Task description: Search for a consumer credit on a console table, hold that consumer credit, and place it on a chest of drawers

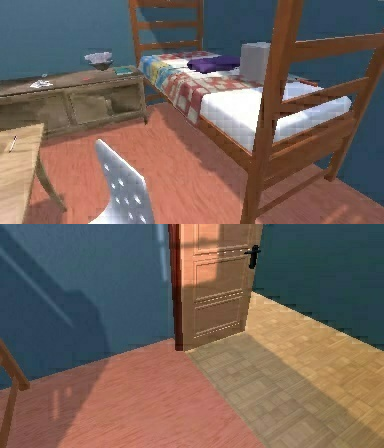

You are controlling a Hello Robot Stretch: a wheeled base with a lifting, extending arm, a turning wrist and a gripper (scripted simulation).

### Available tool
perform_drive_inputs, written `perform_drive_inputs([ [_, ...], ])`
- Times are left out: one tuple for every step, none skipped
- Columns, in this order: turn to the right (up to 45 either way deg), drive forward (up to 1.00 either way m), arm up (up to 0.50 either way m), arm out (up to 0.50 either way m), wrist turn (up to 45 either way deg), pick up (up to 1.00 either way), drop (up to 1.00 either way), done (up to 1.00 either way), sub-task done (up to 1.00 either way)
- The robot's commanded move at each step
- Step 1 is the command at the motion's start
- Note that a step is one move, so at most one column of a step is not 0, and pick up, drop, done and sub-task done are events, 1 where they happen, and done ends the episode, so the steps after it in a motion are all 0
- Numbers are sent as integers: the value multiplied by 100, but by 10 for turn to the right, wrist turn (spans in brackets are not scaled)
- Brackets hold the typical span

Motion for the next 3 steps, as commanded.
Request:
perform_drive_inputs([
  [120,0,0,0,0,0,0,0,0],
  [0,50,0,0,0,0,0,0,0],
  [-390,0,0,0,0,0,0,0,0],
])
